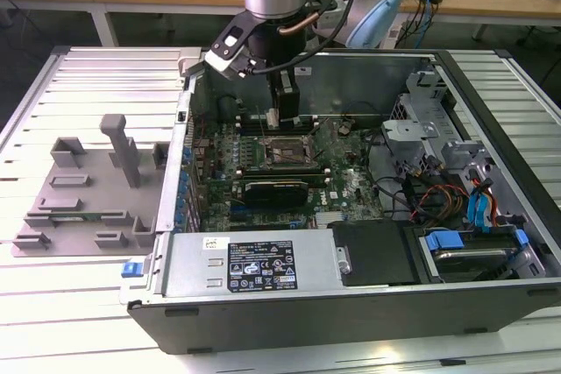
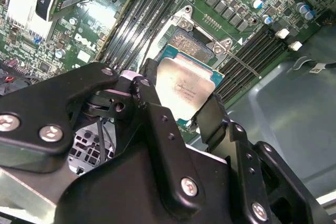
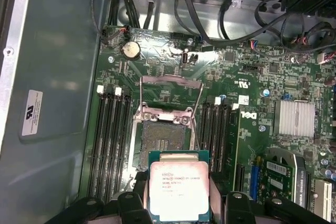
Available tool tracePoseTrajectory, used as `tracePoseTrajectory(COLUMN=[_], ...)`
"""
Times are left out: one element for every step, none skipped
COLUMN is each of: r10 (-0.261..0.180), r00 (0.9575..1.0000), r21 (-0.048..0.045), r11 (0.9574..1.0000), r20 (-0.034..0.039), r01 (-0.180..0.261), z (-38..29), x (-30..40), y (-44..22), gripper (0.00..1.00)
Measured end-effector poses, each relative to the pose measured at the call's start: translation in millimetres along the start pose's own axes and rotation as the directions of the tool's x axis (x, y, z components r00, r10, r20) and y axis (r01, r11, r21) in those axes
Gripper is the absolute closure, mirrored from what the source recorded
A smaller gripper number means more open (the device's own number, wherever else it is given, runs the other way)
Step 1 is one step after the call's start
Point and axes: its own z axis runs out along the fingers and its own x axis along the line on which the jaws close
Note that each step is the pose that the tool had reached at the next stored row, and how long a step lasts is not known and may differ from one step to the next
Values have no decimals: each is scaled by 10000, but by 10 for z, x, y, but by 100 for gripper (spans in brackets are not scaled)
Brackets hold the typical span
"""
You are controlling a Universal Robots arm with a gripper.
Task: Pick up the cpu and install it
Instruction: 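Place the cpu into insertion slot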
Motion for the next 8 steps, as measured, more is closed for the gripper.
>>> tracePoseTrajectory(r10=[22,49,77,140,190,235,261,317], r00=[10000,10000,10000,9999,9998,9997,9997,9995], r21=[1,2,3,4,6,7,8,11], r11=[10000,10000,10000,9999,9998,9997,9997,9995], r20=[1,3,3,1,-2,-3,0,6], r01=[-22,-49,-77,-140,-190,-235,-261,-317], z=[1,4,6,11,14,19,21,26], x=[0,0,0,1,1,1,1,1], y=[0,0,-1,-1,-2,-2,-2,-3], gripper=[46,46,46,46,46,46,46,46])
